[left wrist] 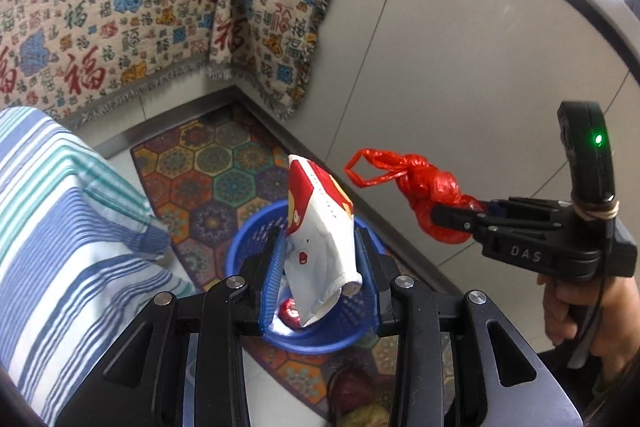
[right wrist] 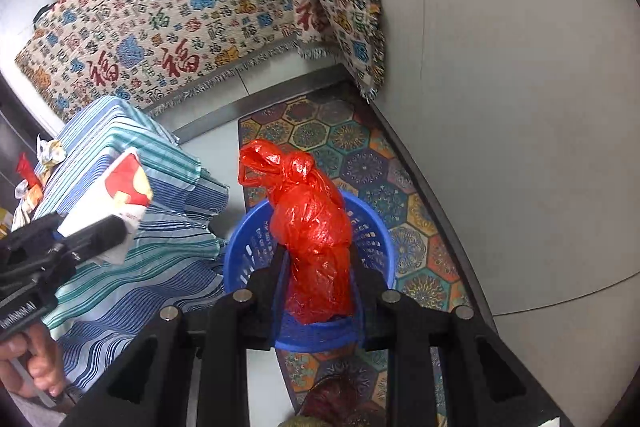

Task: Collect trash
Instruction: 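Carry the paper cup and red bag over the wastebasket and open both tools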

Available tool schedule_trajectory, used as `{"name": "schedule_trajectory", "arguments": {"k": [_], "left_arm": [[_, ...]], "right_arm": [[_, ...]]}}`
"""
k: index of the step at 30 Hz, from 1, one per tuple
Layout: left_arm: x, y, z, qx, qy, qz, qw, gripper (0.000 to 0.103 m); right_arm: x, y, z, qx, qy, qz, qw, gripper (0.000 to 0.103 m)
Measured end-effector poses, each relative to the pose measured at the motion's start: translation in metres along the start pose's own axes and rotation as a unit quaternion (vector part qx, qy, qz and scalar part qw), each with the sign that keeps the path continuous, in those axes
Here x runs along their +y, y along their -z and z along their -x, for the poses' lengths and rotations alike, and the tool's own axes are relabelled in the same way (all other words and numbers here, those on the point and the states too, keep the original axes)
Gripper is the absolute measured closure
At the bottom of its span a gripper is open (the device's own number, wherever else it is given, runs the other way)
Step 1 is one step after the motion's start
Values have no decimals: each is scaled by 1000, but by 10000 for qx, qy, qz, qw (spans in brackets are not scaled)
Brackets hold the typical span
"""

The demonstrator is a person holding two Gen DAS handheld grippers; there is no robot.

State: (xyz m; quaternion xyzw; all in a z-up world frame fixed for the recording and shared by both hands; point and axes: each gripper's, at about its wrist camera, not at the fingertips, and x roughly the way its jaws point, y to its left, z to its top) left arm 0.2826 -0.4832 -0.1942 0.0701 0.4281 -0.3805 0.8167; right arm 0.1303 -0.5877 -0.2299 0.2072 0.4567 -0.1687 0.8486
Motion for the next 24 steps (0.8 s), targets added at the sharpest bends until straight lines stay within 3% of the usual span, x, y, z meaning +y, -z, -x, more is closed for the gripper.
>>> {"name": "schedule_trajectory", "arguments": {"k": [11,15,19,21,24], "left_arm": [[2,-3,-39,179,-43,-71,9998,54],[3,-6,-51,176,-14,-93,9998,48],[7,-10,-62,219,37,-41,9997,42],[8,-11,-65,224,18,-41,9997,30],[8,-14,-69,218,38,-42,9997,26]], "right_arm": [[-14,-13,-31,141,-246,-328,9991,72],[-21,-15,-38,79,-325,-534,9980,52],[-26,-18,-37,15,-352,-678,9971,52],[-29,-20,-32,-83,-341,-734,9967,52],[-32,-24,-23,-248,-342,-768,9961,52]]}}
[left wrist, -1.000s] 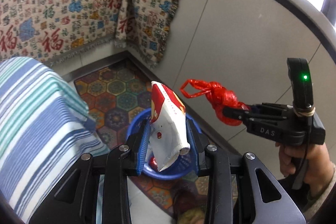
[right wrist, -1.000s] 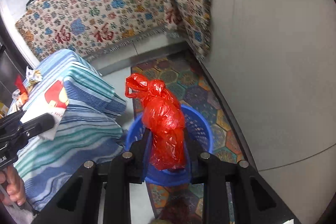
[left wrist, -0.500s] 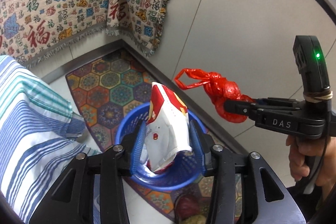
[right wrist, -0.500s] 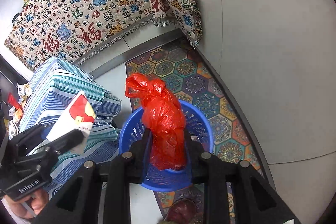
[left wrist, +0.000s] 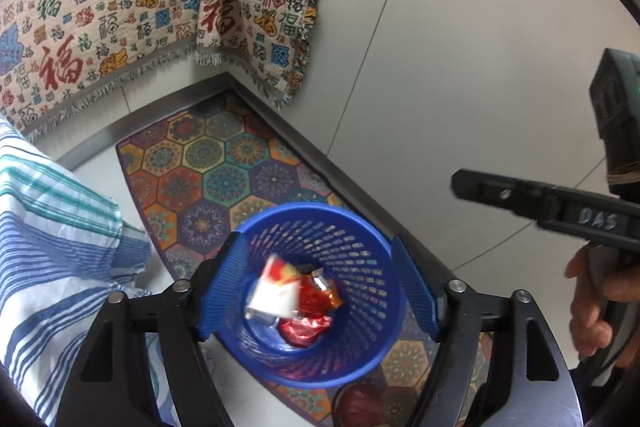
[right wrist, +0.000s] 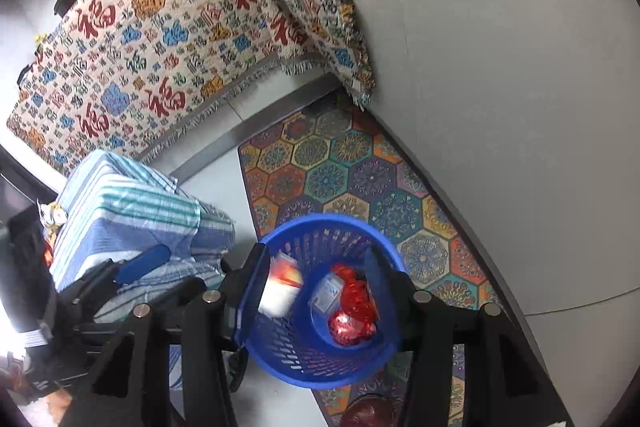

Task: Collect trash
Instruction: 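Carry the paper cup and red bag over the wastebasket and open both tools, then swing both tools back toward the table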

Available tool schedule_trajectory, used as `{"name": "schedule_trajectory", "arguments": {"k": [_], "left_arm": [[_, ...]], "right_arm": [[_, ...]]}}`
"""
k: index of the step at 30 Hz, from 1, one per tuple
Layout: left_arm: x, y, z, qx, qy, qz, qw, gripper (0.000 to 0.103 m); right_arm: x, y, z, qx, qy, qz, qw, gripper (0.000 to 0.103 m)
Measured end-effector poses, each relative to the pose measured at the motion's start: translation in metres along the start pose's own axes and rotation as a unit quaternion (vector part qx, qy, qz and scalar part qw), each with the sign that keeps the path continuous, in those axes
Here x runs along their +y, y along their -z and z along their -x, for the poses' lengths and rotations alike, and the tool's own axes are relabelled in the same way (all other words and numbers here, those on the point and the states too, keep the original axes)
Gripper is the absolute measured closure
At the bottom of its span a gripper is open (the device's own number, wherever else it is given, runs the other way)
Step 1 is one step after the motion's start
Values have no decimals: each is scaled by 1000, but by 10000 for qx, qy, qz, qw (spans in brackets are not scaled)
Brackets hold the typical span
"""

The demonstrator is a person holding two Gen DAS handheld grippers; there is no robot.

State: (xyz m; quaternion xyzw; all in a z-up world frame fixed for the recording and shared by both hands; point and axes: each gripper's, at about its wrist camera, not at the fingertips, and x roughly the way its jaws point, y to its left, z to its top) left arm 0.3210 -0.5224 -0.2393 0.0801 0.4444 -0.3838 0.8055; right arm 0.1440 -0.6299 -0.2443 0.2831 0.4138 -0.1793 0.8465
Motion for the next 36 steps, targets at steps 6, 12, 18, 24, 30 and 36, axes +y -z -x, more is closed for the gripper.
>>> {"name": "schedule_trajectory", "arguments": {"k": [6,12,18,24,30,36], "left_arm": [[1,2,20,-102,7,10,9999,25],[14,29,103,-449,-275,-130,9985,13],[62,99,192,-538,-1001,36,9935,5],[145,162,250,-407,-1927,560,9788,5],[226,211,303,-618,-2496,1365,9567,5],[284,238,323,-647,-2769,2012,9374,5]], "right_arm": [[7,-10,19,-380,139,152,9991,52],[48,-14,42,-839,174,709,9938,52],[137,7,53,-1003,-184,1639,9812,46],[255,63,35,-752,-727,2959,9495,46],[346,122,7,-145,-1429,3786,9143,46],[410,141,-13,244,-2235,4020,8876,41]]}}
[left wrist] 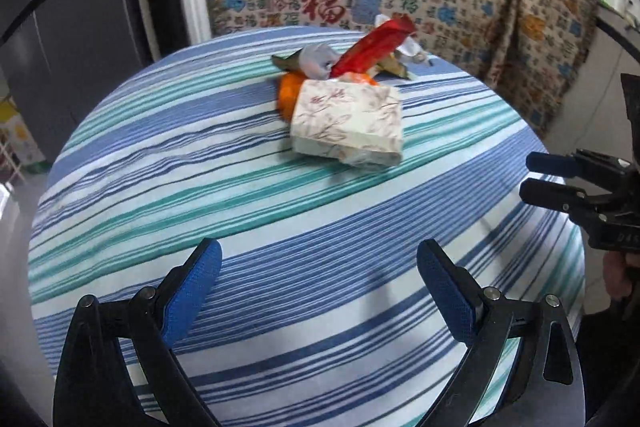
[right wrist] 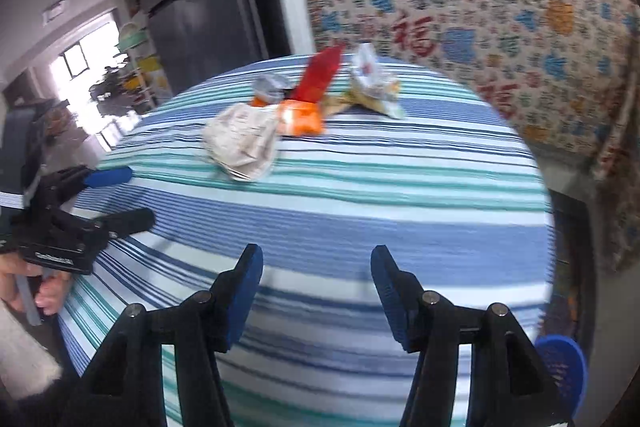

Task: Collect trash
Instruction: 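Swing both tools back toward the table, then grasp the white tissue pack with the right tool while the left tool reaches the orange snack bag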

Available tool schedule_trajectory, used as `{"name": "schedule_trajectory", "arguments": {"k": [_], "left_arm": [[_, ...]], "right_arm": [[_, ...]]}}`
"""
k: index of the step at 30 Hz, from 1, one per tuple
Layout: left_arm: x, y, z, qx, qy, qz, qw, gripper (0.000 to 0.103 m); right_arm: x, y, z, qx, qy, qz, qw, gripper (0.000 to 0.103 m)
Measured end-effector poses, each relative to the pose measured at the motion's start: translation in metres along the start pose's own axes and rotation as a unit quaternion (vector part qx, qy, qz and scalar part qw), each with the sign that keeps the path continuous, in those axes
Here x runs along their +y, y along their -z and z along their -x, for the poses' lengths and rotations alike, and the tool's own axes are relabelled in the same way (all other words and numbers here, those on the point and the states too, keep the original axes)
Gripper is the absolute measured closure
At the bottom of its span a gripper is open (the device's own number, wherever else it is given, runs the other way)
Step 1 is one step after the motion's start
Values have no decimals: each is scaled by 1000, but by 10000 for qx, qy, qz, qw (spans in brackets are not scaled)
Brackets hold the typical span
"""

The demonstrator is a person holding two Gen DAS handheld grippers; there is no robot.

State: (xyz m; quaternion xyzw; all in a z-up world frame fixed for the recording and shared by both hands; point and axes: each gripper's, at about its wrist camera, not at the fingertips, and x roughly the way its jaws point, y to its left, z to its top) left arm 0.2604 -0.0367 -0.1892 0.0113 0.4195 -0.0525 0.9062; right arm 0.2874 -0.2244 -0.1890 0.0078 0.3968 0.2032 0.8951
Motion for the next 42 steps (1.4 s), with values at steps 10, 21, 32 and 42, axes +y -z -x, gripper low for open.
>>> {"name": "schedule_trajectory", "arguments": {"k": [10,21,32,42], "left_arm": [[36,3,-27,345,-400,426,9977,5],[48,-3,-30,307,-452,558,9969,5],[42,-2,-26,188,-377,654,9970,5],[-17,-67,-38,-467,35,-924,9946,5]], "right_arm": [[33,-46,-75,252,-778,-71,9966,27],[45,-65,-101,192,-912,-104,9956,50],[22,-28,-22,74,841,624,9945,67],[-7,-10,3,160,1130,348,9929,65]]}}
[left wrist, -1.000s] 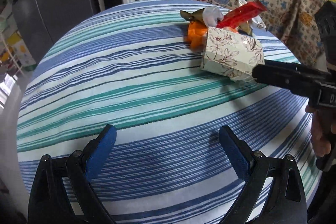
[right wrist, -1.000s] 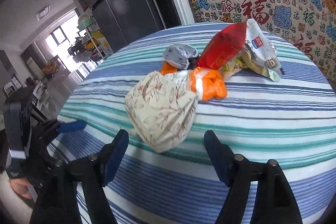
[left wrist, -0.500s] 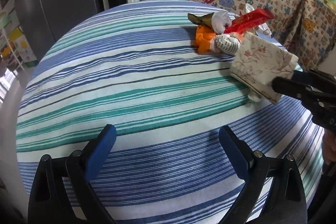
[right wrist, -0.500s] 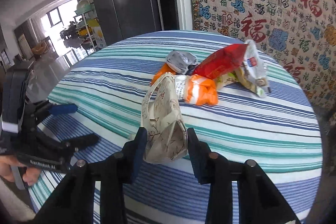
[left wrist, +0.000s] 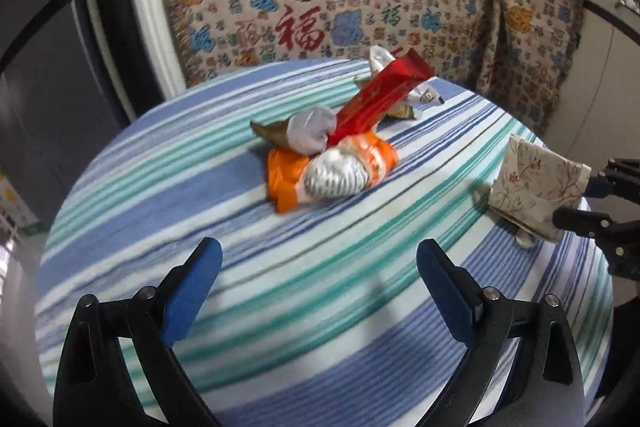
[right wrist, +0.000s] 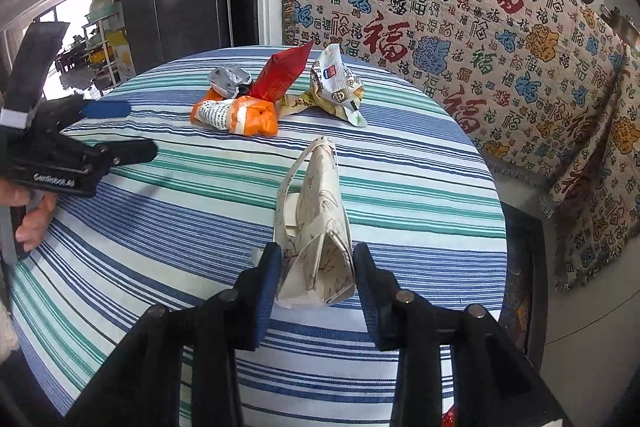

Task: Collect trash
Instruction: 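Grasp the white tissue pack with the right tool while the left tool reaches the orange snack bag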

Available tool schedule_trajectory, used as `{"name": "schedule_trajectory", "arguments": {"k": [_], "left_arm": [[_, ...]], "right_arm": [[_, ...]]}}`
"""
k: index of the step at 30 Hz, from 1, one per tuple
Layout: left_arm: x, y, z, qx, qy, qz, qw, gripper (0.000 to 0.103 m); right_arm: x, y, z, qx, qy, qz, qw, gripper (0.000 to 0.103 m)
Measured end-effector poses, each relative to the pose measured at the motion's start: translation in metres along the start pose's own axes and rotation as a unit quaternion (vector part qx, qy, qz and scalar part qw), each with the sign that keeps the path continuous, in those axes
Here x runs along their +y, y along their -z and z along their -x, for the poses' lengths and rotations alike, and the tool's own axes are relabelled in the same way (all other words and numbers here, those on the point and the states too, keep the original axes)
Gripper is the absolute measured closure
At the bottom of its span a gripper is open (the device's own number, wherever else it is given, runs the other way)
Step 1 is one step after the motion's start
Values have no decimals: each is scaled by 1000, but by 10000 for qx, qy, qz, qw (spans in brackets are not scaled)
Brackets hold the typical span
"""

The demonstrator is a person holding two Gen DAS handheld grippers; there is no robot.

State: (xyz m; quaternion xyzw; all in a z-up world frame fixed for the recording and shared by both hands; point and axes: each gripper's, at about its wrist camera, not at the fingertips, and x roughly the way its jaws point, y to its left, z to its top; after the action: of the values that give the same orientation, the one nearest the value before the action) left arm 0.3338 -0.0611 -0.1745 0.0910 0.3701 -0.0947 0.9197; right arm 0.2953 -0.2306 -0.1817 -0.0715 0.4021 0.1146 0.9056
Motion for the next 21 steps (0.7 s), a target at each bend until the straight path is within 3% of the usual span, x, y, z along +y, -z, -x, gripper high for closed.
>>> {"name": "schedule_trajectory", "arguments": {"k": [2,5,6,7,9,10,11,12,15,20,21], "left_arm": [[-4,-13,-15,-41,-18,-187,9998,5],[-5,-22,-35,-69,236,-213,9995,6],[-5,-24,-41,-59,339,-238,9991,11],[-6,-25,-46,-34,423,-276,9987,17],[-8,-27,-53,73,552,-336,9979,48],[-10,-27,-52,39,526,-359,9980,52],[-10,-27,-49,15,609,-352,9975,66],[-11,-26,-46,32,667,-313,9973,70],[-12,-20,-38,320,863,-178,9956,93],[-21,1,-18,749,1087,-172,9911,92],[-21,4,-12,707,1166,-142,9906,84]], "right_arm": [[-3,1,1,-14,-11,-63,10000,65],[-5,1,2,-11,-29,-136,9999,65],[-5,2,2,-13,-32,-146,9999,65],[-6,1,2,-22,-27,-151,9999,65],[-6,1,2,-36,-20,-156,9999,65],[-7,0,1,-39,-21,-161,9999,65],[-7,1,2,-41,-27,-166,9998,65],[-8,0,2,-47,-29,-171,9998,65],[-10,-1,2,-50,-21,-184,9998,65],[-13,-3,5,-98,-36,-246,9996,65],[-13,-3,5,-96,-35,-252,9996,65]]}}
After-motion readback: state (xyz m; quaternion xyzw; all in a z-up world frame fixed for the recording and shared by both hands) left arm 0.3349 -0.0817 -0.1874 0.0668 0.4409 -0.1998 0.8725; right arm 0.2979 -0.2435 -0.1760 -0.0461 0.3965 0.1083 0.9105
